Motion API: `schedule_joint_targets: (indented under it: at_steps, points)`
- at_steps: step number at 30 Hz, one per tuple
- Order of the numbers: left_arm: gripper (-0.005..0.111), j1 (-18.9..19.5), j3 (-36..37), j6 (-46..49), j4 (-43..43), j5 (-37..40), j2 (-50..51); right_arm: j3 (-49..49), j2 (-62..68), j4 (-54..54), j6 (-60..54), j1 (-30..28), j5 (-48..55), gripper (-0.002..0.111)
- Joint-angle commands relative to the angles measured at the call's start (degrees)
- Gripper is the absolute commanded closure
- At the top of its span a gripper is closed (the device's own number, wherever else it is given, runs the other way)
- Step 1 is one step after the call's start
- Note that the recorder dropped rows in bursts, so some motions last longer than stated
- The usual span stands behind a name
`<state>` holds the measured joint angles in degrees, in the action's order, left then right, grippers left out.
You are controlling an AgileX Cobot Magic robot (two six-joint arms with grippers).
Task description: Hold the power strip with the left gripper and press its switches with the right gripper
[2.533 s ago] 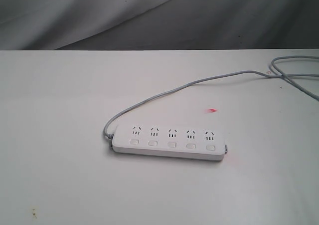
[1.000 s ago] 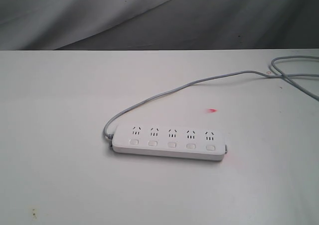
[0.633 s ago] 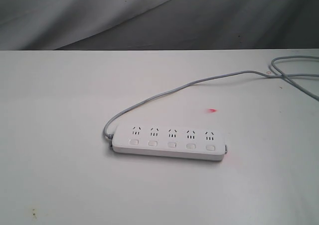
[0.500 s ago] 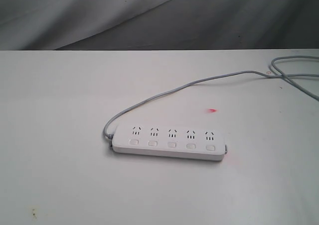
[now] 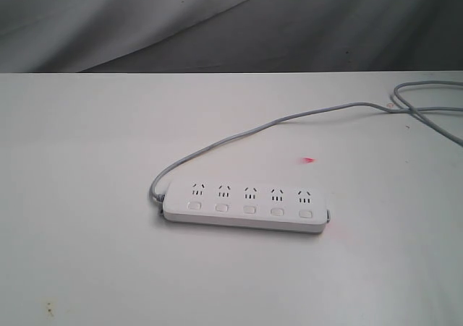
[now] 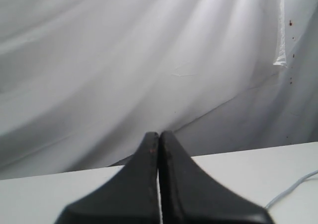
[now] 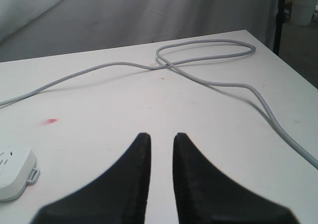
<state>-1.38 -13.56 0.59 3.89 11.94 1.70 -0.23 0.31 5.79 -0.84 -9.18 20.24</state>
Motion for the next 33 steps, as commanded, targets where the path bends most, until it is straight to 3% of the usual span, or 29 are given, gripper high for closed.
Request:
schedule_joint_targets:
  at_steps: [1,23,33]
  points:
    - [0.107,-0.3,2.2,-0.6,-0.5,2.6,-0.6,0.2,-0.3,-0.3,0.1,-0.1,0.0,0.093]
    - [0.107,-0.2,13.6,-0.6,-0.5,6.3,-1.7,0.2,-0.3,-0.3,0.1,-0.1,0.0,0.093]
    - [0.107,-0.2,13.6,-0.6,-0.8,6.4,-1.7,0.2,-0.3,-0.3,0.1,-0.1,0.0,0.093]
